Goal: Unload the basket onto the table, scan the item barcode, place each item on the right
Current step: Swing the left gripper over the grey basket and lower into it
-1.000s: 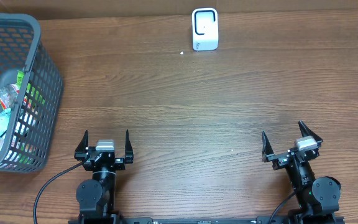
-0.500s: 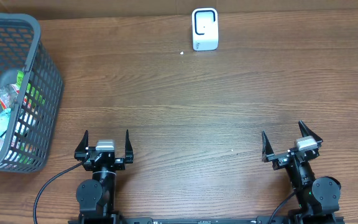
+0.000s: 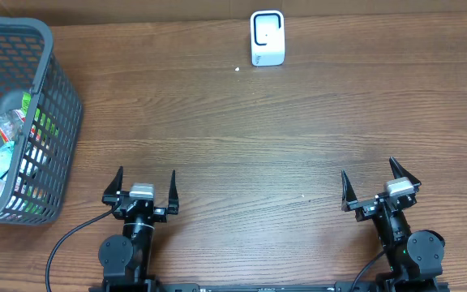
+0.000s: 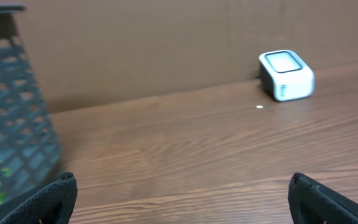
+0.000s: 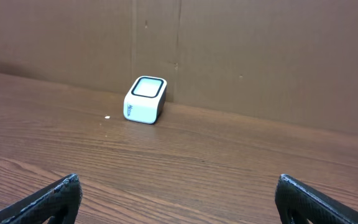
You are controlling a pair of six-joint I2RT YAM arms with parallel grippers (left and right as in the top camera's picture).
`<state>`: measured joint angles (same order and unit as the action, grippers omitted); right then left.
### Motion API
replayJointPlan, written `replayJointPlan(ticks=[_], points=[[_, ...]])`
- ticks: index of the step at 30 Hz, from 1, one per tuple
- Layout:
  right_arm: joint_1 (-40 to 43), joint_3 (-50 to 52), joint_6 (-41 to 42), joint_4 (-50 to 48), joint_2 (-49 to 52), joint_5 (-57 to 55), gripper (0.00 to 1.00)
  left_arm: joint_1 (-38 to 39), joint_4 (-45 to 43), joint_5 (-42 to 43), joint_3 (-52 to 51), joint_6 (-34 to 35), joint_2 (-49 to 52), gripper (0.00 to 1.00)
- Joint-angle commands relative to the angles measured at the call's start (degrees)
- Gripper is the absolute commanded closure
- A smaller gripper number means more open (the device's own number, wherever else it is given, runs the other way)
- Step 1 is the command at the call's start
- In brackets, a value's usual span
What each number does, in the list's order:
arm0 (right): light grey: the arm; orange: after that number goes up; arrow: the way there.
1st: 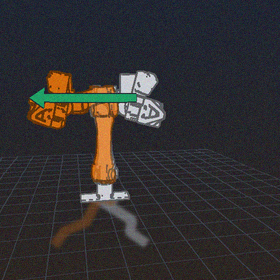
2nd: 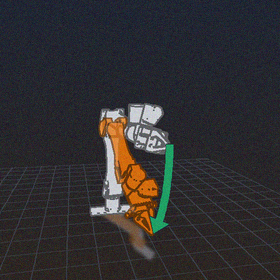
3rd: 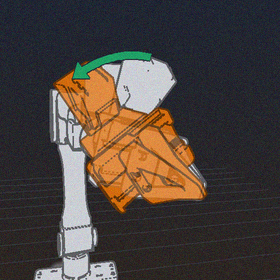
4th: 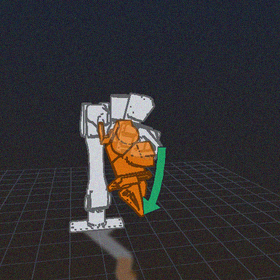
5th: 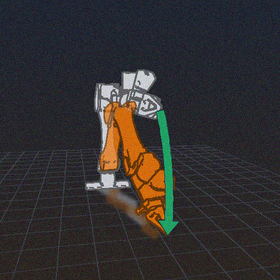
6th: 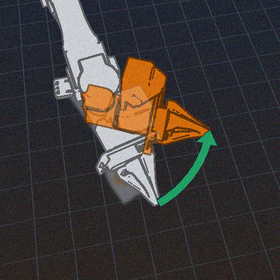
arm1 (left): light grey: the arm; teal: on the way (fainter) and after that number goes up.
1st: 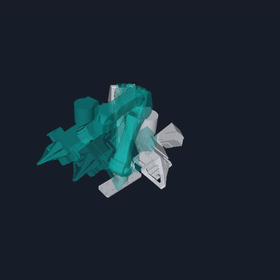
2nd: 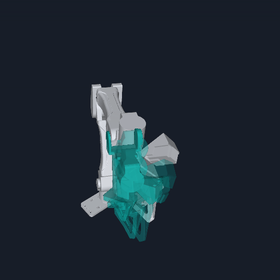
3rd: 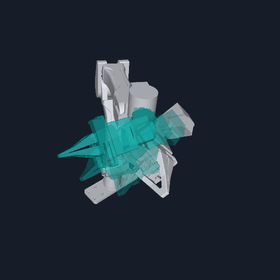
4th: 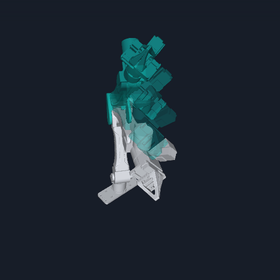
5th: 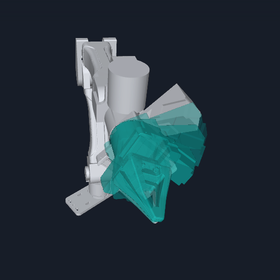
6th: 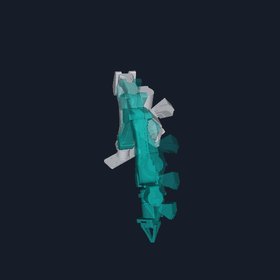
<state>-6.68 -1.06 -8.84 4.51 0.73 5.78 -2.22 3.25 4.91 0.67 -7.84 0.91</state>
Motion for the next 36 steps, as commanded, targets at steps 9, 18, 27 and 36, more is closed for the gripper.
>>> replayJointPlan(ticks=[9, 18, 27, 36], points=[[0.4, 0.6, 0.0, -0.3, -0.6, 0.3, 0.00, 0.4, 15.8, 5.2, 29.6, 4.2, 18.6, 0.00], [0.4, 0.6, 0.0, -0.3, -0.6, 0.3, 0.00, 0.4, 53.6, 6.7, 87.7, 4.9, 63.0, 0.00], [0.4, 0.6, 0.0, -0.3, -0.6, 0.3, 0.00, 0.4, 79.4, 20.7, 132.7, 4.9, 93.5, 0.00], [0.4, 0.6, 0.0, -0.3, -0.6, 0.3, 0.00, -11.8, 74.9, 6.5, 134.8, 23.9, 97.1, 0.00]])
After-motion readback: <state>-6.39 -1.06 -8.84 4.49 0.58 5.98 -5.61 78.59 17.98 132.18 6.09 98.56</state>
